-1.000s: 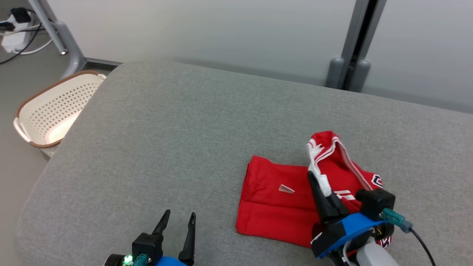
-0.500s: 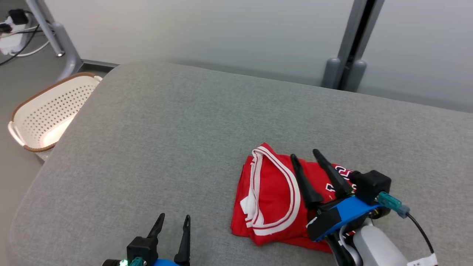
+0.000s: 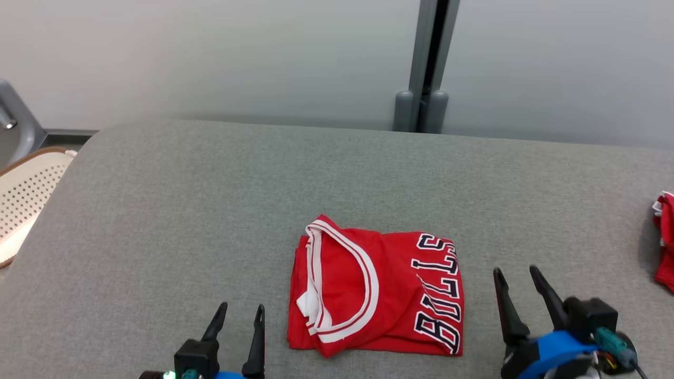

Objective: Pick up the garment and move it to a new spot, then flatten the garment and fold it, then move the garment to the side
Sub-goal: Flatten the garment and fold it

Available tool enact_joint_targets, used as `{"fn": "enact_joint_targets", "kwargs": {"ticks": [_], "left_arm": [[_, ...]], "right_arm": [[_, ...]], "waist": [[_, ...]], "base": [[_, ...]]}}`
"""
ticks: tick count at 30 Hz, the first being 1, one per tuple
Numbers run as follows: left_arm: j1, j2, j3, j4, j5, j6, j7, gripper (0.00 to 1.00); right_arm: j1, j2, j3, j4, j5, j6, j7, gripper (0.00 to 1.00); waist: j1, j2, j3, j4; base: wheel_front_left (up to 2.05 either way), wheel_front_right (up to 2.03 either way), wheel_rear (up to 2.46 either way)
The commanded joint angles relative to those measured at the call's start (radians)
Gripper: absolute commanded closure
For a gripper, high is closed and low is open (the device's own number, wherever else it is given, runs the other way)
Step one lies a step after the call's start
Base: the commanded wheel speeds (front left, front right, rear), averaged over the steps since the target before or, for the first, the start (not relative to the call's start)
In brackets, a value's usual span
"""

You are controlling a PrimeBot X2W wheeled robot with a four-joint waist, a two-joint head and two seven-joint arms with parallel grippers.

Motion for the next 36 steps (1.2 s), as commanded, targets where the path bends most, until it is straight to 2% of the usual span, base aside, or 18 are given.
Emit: {"fn": "enact_joint_targets", "kwargs": {"ticks": [1,7,17,19,23,28,36], "left_arm": [[0.016,0.0,0.003,-0.003,0.005,-0.001,-0.004,0.0],[0.057,0.0,0.004,-0.012,0.014,-0.003,-0.004,0.0],[0.051,0.0,-0.003,-0.013,0.019,-0.008,-0.004,0.0],[0.048,0.0,-0.003,-0.01,0.016,-0.007,-0.004,0.0],[0.042,0.0,-0.006,-0.005,0.009,-0.007,-0.004,0.0],[0.033,0.0,-0.015,0.004,-0.002,-0.005,-0.004,0.0],[0.018,0.0,-0.023,0.013,-0.017,-0.003,-0.004,0.0]], "right_arm": [[0.025,-0.001,-0.006,0.002,-0.008,0.0,-0.004,0.0],[0.093,-0.001,-0.028,0.015,0.003,0.0,-0.004,0.0],[0.074,-0.001,-0.011,-0.002,-0.001,0.0,-0.004,0.0],[0.07,0.0,0.042,-0.02,0.004,0.0,-0.004,0.0],[0.051,-0.002,0.228,-0.04,-0.032,0.0,-0.004,0.0],[0.002,-0.002,0.397,0.009,-0.046,0.0,-0.004,0.0],[-0.109,-0.004,0.548,0.17,-0.035,0.0,-0.004,0.0]], "waist": [[0.0,0.0,-0.014,-0.015],[0.0,0.0,-0.028,-0.039],[0.0,0.0,-0.029,-0.03],[0.0,0.0,-0.028,-0.021],[0.0,0.0,-0.013,0.003],[0.0,0.0,0.006,0.038],[0.0,0.0,0.035,0.095]], "base": [[0.0,0.0,0.0],[0.0,0.0,0.0],[0.0,0.0,0.0],[0.0,0.0,0.0],[0.0,0.0,0.0],[0.0,0.0,0.0],[0.0,0.0,0.0]]}}
